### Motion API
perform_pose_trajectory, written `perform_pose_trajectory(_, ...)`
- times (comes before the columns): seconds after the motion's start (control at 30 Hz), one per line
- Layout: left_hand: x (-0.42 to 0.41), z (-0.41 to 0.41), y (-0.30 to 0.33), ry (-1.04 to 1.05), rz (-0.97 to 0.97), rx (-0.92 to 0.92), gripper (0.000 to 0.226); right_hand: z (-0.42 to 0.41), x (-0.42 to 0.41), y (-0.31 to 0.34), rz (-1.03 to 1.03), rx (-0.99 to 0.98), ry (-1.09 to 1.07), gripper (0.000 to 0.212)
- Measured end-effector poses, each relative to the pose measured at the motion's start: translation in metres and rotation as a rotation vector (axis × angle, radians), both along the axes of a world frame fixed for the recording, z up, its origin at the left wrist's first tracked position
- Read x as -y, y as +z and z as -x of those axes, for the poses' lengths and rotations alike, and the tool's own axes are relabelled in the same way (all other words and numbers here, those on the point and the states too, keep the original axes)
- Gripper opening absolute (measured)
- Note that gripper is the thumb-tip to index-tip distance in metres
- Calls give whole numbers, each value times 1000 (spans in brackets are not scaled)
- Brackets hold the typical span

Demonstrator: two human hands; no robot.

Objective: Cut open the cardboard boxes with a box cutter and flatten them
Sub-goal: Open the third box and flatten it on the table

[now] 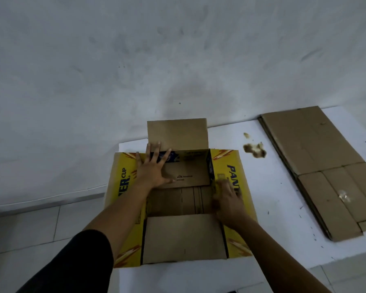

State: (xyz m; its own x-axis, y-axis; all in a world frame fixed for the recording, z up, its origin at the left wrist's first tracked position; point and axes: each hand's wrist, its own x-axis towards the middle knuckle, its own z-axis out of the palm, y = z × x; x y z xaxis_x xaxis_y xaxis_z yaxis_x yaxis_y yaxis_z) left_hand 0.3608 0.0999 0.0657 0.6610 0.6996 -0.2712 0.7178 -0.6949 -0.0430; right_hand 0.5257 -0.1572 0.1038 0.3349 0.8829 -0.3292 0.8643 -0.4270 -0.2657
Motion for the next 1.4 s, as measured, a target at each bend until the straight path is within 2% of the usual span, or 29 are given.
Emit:
perform_pose_trajectory(0.1, -11, 7, -3, -30, -33, -12, 120, 17, -29, 11, -82, 80, 137, 29)
perform_pose_trajectory(0.13, -11, 9, -4, -32, -34, -2, 120, 28, -37, 15, -41, 9, 163, 38)
perform_pose_trajectory(0.2, -8, 11, -6, -33, -33, 22, 121, 51, -46, 28, 195, -247, 142, 60)
perform_pose_trajectory(0.23, -7, 12, -7, -31, -27, 34, 121, 59, -48, 31, 300, -299, 171, 65)
perform_pose_trajectory(0.3, -6, 12, -8, -25, -2, 52, 119, 69, -43, 38, 379, -188, 314, 62)
perform_pose_trajectory(0.37, -9, 12, -5, -15, 52, 39, 115, 72, -34, 48, 329, -77, 351, 53)
perform_pose_trajectory(0.57, -17, 14, 16, -42, 246, 15, 102, 84, 17, 77, 149, -72, 309, 29)
perform_pose_trajectory(0.63, -18, 19, 19, -57, 271, 20, 99, 87, 36, 92, 167, -166, 257, 36)
perform_pose_trajectory(0.7, -18, 26, 16, -68, 268, 32, 97, 90, 50, 109, 231, -354, 77, 55)
perform_pose_trajectory(0.77, -16, 35, 10, -84, 250, 39, 96, 92, 60, 113, 233, -465, -87, 58)
perform_pose_trajectory(0.87, -13, 46, 3, -111, 213, 39, 96, 94, 66, 101, 257, -271, -68, 55)
perform_pose_trajectory(0.93, -12, 52, 1, -125, 198, 40, 96, 97, 73, 87, 321, -162, -20, 74)
perform_pose_trajectory(1.07, -9, 64, -3, -130, 158, 60, 99, 101, 95, 42, 441, -144, -16, 125)
perform_pose_trajectory(1.17, -5, 71, -5, -118, 131, 86, 101, 102, 105, 5, 323, -70, -106, 137)
perform_pose_trajectory(1.27, 3, 77, -6, -73, 96, 159, 98, 99, 100, -10, 162, -72, -259, 130)
perform_pose_trajectory(1.33, 9, 84, -8, -26, 78, 233, 92, 92, 89, -12, 13, -52, -413, 107)
perform_pose_trajectory(1.4, 18, 90, -11, 26, 60, 304, 84, 81, 76, -12, -52, 37, -532, 88)
